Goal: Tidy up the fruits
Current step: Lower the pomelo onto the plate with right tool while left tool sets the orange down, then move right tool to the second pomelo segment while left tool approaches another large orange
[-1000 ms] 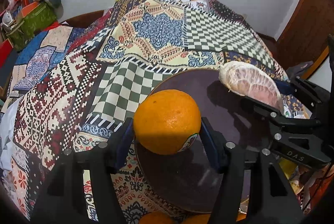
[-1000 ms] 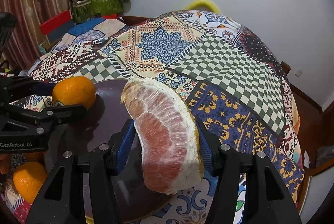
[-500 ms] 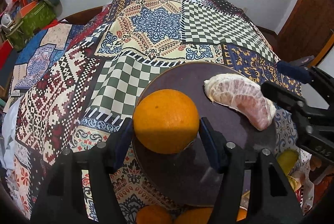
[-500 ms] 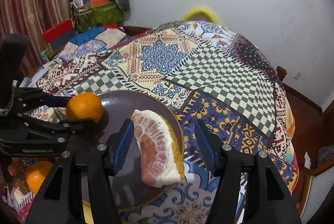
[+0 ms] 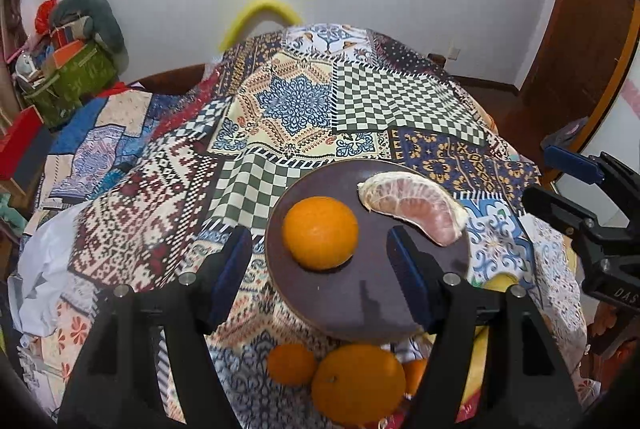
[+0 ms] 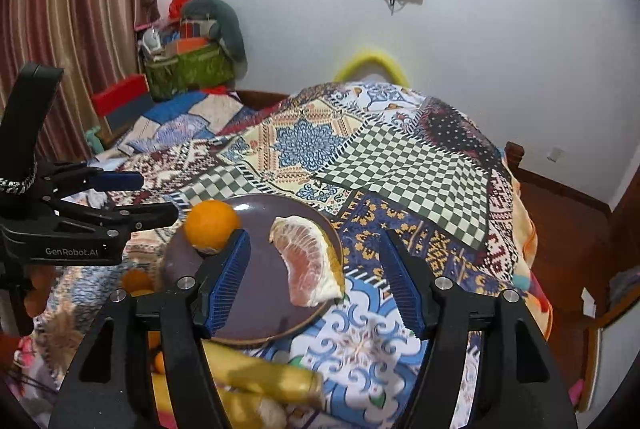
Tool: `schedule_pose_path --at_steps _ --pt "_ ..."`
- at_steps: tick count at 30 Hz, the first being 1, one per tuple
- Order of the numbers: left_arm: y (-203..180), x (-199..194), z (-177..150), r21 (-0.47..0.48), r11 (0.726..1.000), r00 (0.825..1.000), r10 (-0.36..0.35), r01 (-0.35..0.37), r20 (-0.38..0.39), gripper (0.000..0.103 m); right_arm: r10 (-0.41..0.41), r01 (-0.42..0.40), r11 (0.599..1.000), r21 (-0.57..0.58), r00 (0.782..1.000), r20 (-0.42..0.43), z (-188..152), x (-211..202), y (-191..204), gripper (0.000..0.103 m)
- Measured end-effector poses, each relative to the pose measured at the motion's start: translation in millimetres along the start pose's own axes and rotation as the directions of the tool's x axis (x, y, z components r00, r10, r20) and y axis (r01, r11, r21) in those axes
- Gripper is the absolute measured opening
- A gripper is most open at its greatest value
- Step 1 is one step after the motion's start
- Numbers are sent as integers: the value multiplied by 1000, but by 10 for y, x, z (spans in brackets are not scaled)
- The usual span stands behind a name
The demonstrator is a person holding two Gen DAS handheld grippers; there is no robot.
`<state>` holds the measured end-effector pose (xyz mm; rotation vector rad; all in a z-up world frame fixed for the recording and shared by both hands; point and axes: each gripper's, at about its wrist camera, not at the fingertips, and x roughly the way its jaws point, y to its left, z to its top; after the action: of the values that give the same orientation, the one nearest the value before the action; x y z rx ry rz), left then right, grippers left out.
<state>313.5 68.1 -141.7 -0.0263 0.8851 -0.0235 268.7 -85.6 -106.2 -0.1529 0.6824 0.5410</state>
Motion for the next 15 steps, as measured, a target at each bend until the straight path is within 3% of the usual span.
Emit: schedule_pose_path --at_steps 7,15 --pt "-34 -368 -229 -2 1000 999 11 -11 40 74 -36 36 999 -5 999 38 -141 -327 62 68" --pt "-93 -477 -606 -21 1000 1000 -9 9 1 78 -56 55 998 26 998 31 -451 -503 92 77"
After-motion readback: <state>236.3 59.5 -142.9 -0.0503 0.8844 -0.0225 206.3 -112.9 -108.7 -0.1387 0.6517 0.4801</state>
